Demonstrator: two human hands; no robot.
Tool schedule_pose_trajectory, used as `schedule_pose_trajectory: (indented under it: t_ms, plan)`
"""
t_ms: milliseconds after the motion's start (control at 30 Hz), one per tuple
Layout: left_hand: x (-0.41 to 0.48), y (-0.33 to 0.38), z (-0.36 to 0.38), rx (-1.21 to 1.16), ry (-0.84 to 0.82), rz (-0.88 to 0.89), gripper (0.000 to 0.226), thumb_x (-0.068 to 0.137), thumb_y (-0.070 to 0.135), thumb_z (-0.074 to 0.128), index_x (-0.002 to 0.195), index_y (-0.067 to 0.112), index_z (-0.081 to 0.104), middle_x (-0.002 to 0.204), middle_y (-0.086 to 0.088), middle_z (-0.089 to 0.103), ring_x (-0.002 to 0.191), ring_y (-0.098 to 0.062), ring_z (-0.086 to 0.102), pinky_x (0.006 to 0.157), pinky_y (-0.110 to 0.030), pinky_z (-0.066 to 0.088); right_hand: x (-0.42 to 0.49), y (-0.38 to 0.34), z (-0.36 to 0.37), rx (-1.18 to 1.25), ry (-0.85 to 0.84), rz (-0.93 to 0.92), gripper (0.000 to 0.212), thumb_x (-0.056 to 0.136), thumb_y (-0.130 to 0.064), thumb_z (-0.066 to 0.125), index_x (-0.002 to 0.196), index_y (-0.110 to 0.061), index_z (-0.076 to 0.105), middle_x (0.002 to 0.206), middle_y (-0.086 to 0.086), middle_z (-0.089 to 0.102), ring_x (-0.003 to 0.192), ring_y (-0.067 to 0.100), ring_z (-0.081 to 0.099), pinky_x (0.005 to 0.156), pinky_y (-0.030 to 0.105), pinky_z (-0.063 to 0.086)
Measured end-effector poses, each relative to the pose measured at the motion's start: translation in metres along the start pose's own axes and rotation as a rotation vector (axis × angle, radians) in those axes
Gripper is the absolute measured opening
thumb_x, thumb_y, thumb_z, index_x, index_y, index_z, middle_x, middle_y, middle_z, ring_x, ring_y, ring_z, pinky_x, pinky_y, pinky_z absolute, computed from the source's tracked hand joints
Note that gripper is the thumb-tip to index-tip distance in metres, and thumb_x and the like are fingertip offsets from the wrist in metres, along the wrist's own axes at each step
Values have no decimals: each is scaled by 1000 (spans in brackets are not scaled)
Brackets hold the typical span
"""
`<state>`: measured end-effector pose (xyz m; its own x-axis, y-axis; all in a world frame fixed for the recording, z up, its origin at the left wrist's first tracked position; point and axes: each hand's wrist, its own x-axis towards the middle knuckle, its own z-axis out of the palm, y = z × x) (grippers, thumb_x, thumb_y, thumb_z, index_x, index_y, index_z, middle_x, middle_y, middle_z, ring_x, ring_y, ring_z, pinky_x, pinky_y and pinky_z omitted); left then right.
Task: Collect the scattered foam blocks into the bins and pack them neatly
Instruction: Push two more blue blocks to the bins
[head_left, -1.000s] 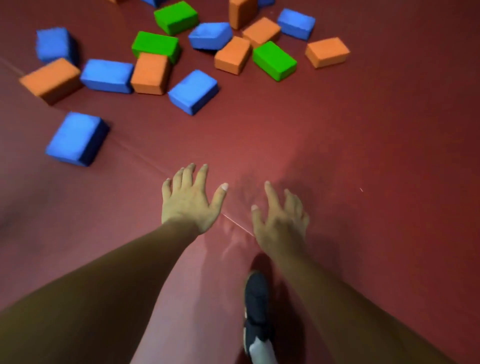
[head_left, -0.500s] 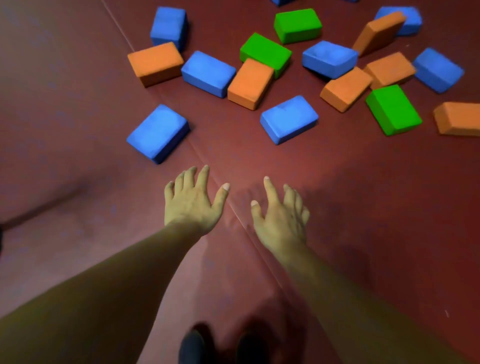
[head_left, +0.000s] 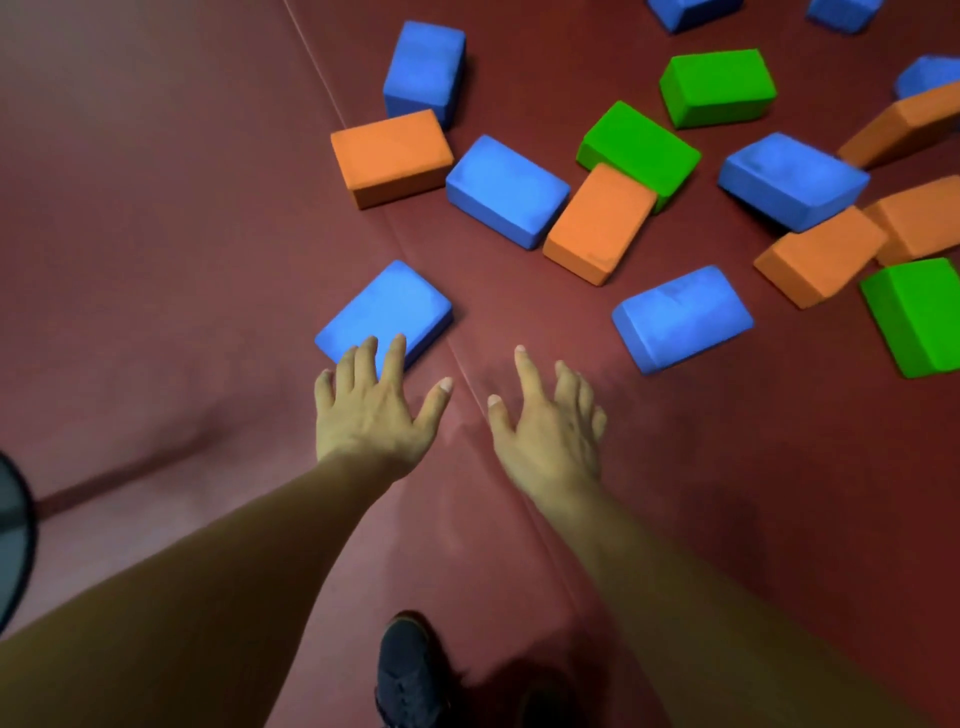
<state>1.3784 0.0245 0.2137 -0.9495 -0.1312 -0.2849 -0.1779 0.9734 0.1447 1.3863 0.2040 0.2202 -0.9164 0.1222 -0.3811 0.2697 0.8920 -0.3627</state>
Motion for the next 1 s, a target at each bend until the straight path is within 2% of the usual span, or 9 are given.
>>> schedule_pose_trajectory:
  t_ms: [167,367,600,800,933,1000]
  plan:
    - [63,-1,-6,56,-85,-47,92,86,81,13,161,28,8,167,-8,13,153,-26,9,122,-49,10,59,-17,2,-10,-52,-12,68,100,-57,40,160,-43,12,165,11,16,152,31,11,119,51,14]
    - [156,10,22,6,-88,-127,98,82,86,15,161,29,4,169,-9,5,155,-27,1,123,-52,7,151,-4,20,-42,-59,-12,68,99,-59,40,159,-44,12,165,11,18,151,31,13,118,53,16]
    - [210,-7,115,44,-188,-155,113,73,97,20,160,30,-7,169,-11,-8,155,-28,-12,123,-54,3,200,26,103,-91,-65,-18,68,96,-58,48,158,-41,26,158,14,30,147,34,23,112,52,25]
    - [264,-48,168,76,-212,-174,131,54,108,24,157,38,-17,166,-14,-21,153,-33,-22,121,-63,0,233,34,173,-59,-37,25,67,94,-59,50,156,-43,31,158,12,33,147,32,25,113,54,27]
    - [291,-61,188,58,-220,-129,134,47,109,33,154,46,-17,166,-18,-14,154,-34,-15,117,-68,1,252,39,198,-26,-82,108,67,96,-61,44,157,-43,24,162,11,26,150,31,18,118,55,22]
    - [296,-61,190,42,-195,-119,134,47,106,42,155,47,-11,164,-22,1,154,-36,-1,119,-66,4,256,41,202,-10,-89,143,68,96,-62,42,158,-44,21,164,10,22,151,31,14,119,55,19]
